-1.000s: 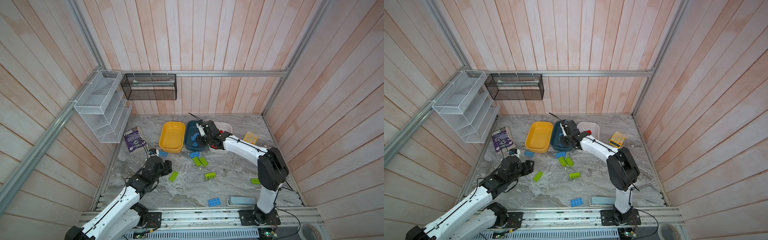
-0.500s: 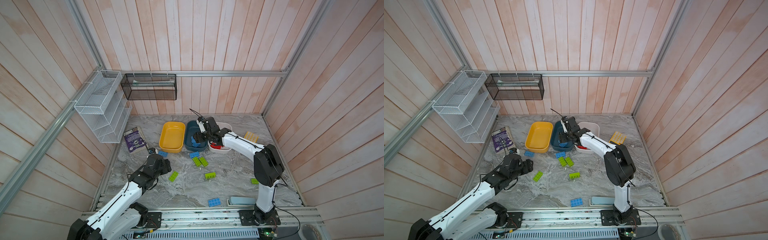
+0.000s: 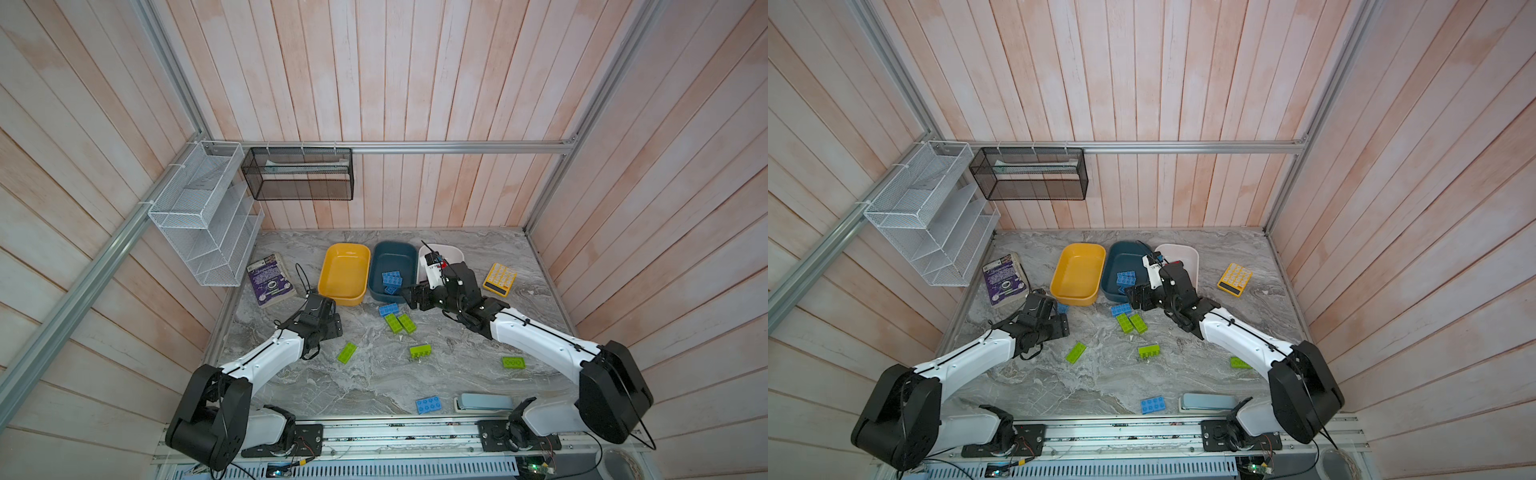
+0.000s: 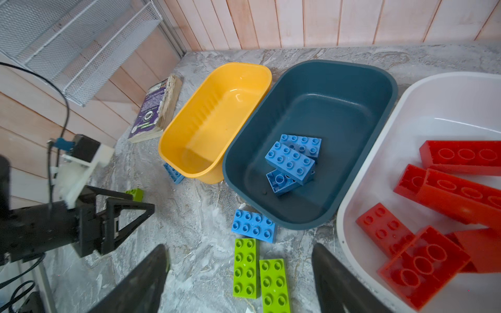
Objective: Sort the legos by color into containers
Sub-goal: 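Lift the blue brick with the right gripper and drop it in the teal bin, then reach the left gripper to the flat blue brick by the yellow bin and grasp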
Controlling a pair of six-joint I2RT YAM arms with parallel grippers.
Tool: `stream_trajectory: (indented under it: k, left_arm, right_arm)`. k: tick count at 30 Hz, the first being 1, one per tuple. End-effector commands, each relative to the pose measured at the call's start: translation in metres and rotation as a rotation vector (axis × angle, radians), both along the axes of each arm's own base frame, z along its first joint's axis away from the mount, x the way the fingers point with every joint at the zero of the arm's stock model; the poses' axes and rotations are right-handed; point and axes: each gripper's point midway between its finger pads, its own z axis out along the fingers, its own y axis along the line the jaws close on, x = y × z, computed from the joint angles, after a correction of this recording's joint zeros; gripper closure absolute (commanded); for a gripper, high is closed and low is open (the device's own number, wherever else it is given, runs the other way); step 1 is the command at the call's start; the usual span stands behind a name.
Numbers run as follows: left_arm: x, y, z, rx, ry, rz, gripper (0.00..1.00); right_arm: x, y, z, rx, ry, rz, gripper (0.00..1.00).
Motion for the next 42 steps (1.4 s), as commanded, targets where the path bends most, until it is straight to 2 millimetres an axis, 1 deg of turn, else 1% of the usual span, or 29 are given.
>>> stream_trajectory:
  k: [1,4,6,7,9,14,17,22,26,30,38,42]
  left_arm:
    - [0.031,-0.006,0.025,0.045,-0.066,-0.067,0.13]
    - [0.04,0.003,0.024,0.134,0.031,-0.092,0.13]
    - [0.044,0.003,0.019,0.17,0.069,-0.139,0.13]
    - [0.046,0.0,0.017,0.175,0.078,-0.177,0.13]
    - [0.047,-0.003,0.01,0.196,0.099,-0.23,0.13]
    - [0.045,0.006,-0.006,0.27,0.137,-0.293,0.13]
    - [0.046,0.009,-0.009,0.255,0.132,-0.304,0.13]
    - [0.054,0.018,-0.018,0.216,0.125,-0.299,0.12]
    - [0.058,0.015,-0.028,0.185,0.131,-0.339,0.13]
    - [0.06,0.006,-0.038,0.152,0.151,-0.394,0.14]
    - [0.07,0.004,-0.043,0.145,0.15,-0.394,0.15]
    - [0.074,0.008,-0.045,0.153,0.16,-0.387,0.19]
  right_arm:
    - [-0.008,-0.001,0.018,0.082,-0.052,0.017,0.15]
    - [-0.014,-0.003,0.022,0.099,-0.062,0.026,0.14]
    - [-0.017,-0.004,0.025,0.116,-0.073,0.03,0.14]
    - [-0.017,-0.004,0.028,0.123,-0.08,0.03,0.14]
    - [-0.018,-0.005,0.032,0.131,-0.092,0.03,0.14]
    - [-0.021,-0.007,0.039,0.148,-0.111,0.031,0.14]
    - [-0.022,-0.008,0.041,0.155,-0.118,0.032,0.13]
    - [-0.023,-0.007,0.042,0.157,-0.12,0.035,0.13]
    - [-0.022,-0.009,0.039,0.148,-0.12,0.027,0.13]
    - [-0.021,-0.01,0.039,0.142,-0.126,0.019,0.13]
    - [-0.018,-0.012,0.035,0.125,-0.125,0.004,0.12]
    - [-0.017,-0.013,0.036,0.122,-0.126,-0.003,0.12]
